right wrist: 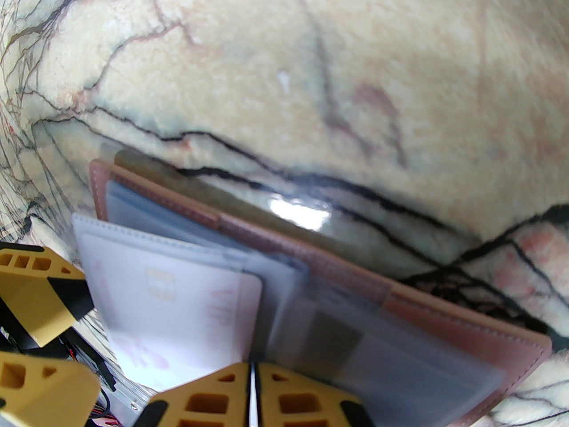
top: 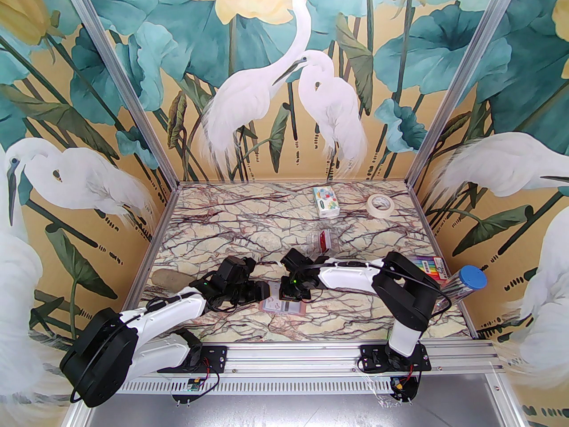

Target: Put the credit cards into the card holder

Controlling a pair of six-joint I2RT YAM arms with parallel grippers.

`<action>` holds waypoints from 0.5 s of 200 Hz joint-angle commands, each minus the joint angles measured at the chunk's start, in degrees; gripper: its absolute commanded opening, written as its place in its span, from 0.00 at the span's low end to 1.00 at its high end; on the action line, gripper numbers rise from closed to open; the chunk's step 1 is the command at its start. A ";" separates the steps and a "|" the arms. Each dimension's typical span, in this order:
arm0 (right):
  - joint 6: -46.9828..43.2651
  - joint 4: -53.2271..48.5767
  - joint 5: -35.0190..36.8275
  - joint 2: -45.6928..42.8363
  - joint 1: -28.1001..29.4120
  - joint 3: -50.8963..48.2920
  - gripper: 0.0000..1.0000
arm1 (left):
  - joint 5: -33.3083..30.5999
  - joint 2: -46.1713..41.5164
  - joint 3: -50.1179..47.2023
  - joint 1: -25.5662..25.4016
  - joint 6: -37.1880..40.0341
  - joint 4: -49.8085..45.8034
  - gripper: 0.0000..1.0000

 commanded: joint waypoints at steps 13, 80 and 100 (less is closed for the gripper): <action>0.58 -1.44 1.71 2.66 0.40 -1.94 0.10 | 2.23 2.90 0.89 -0.30 -0.48 2.96 0.52; 0.57 -1.44 1.62 2.44 0.36 -1.84 0.10 | 2.08 4.90 2.28 -2.38 -1.28 4.70 0.44; 0.57 -1.46 1.69 2.20 0.36 -1.95 0.10 | 2.01 5.09 2.44 -2.75 -1.29 4.73 0.42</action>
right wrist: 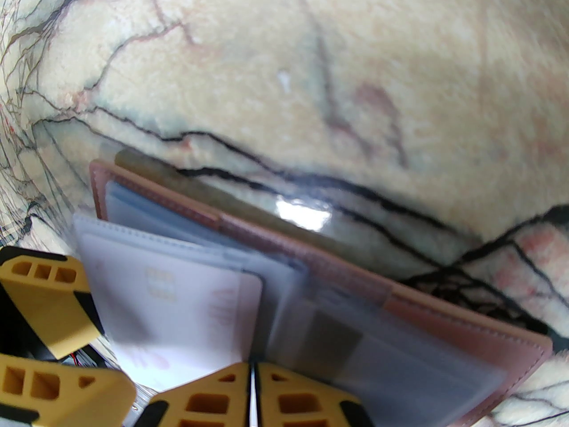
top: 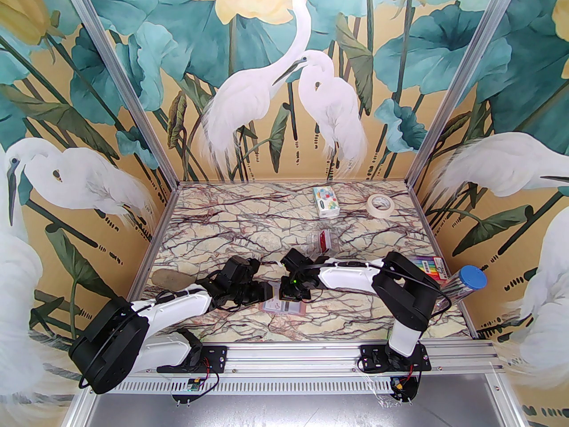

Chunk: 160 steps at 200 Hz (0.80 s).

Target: Put the credit cards into the card holder

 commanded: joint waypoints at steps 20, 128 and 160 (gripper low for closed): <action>0.66 -1.58 1.69 2.20 0.34 -1.87 0.10 | 0.92 0.69 1.33 -0.97 -0.40 1.29 0.40; -2.81 -10.00 4.60 -4.66 -0.42 2.37 0.21 | 2.41 0.16 3.88 -3.20 -1.96 2.18 0.34; -3.41 -12.68 5.99 -9.82 -2.92 1.15 0.31 | 2.83 0.34 4.63 -5.09 -3.64 4.02 0.40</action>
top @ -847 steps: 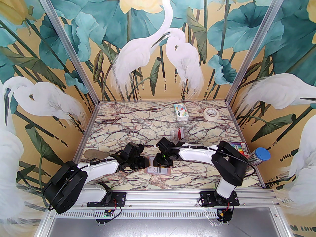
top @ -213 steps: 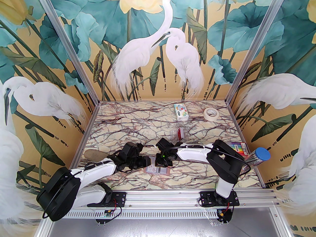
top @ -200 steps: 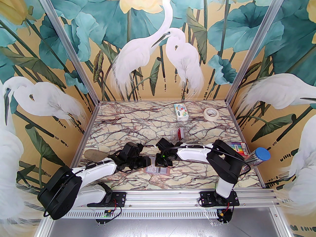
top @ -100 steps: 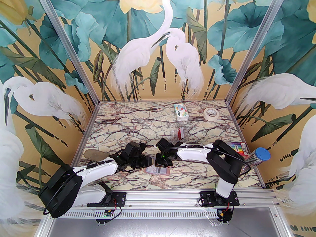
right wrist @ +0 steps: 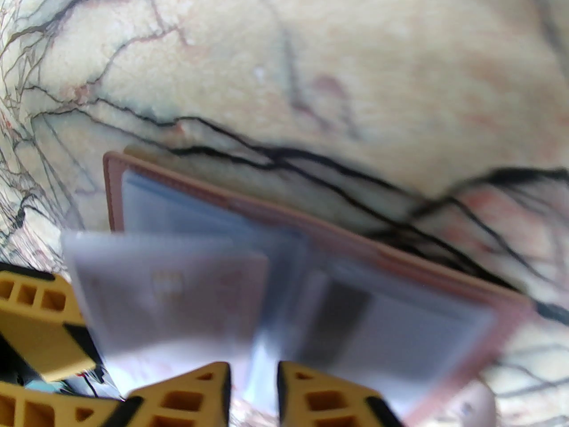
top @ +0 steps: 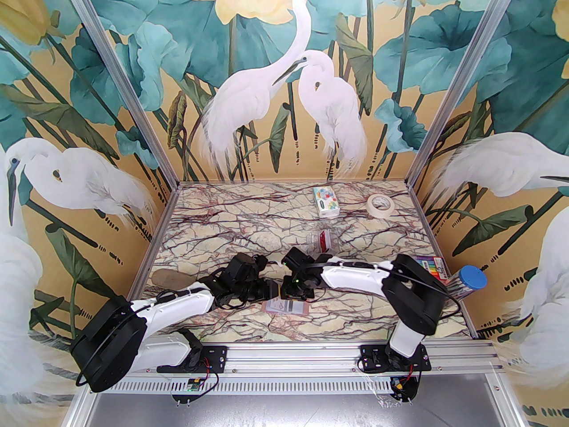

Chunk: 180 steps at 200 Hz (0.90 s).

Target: Put the credit cards into the card holder

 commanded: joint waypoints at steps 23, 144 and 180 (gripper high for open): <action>-1.69 -5.52 3.52 -8.88 -4.65 -1.72 0.32 | 1.86 1.69 1.91 -2.31 -2.87 5.27 0.42; -2.55 -7.99 4.73 -20.30 -13.16 -9.43 0.32 | 3.52 13.45 6.41 -5.74 -3.72 14.28 0.50; -2.08 -7.46 4.82 -20.91 -13.20 -9.68 0.32 | 3.40 13.99 6.57 -6.02 -3.65 14.37 0.50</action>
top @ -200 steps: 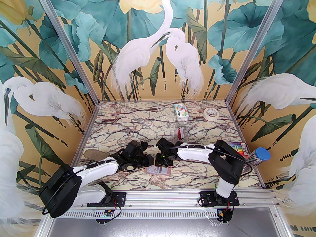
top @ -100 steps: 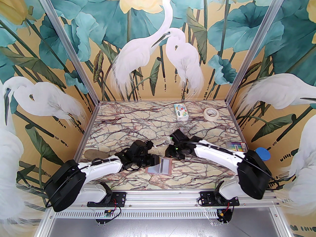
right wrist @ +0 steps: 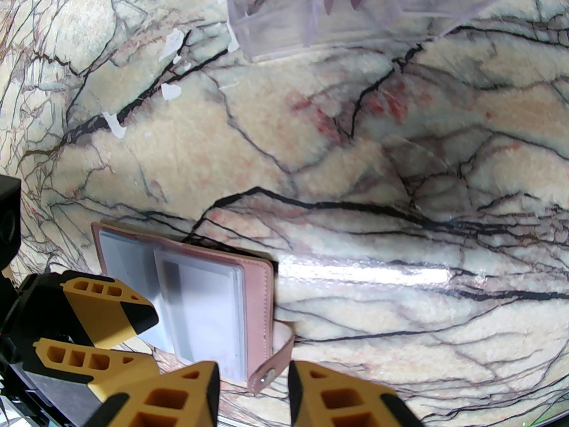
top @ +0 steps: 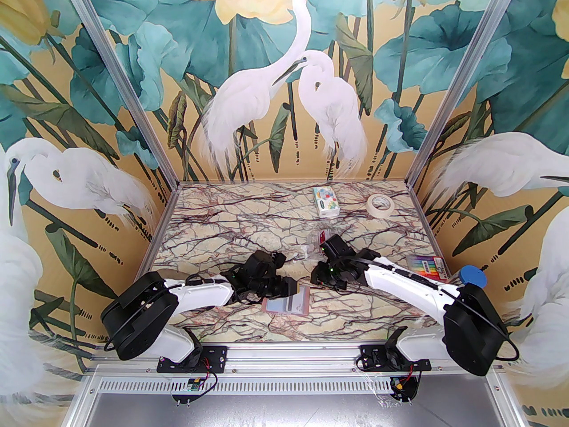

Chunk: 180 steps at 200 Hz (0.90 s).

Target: Put the credit cards into the card holder

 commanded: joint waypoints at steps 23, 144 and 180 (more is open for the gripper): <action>-0.45 0.00 1.50 -1.12 -0.22 -0.22 0.32 | -0.32 -1.56 0.76 -0.46 0.45 -0.75 0.50; -11.50 -8.58 11.47 11.50 -1.61 17.25 0.31 | -8.83 -14.15 -6.62 5.32 3.35 -15.91 0.49; -12.24 -8.59 11.66 13.36 -1.67 18.29 0.31 | -11.51 -14.15 -7.28 5.63 3.79 -17.94 0.49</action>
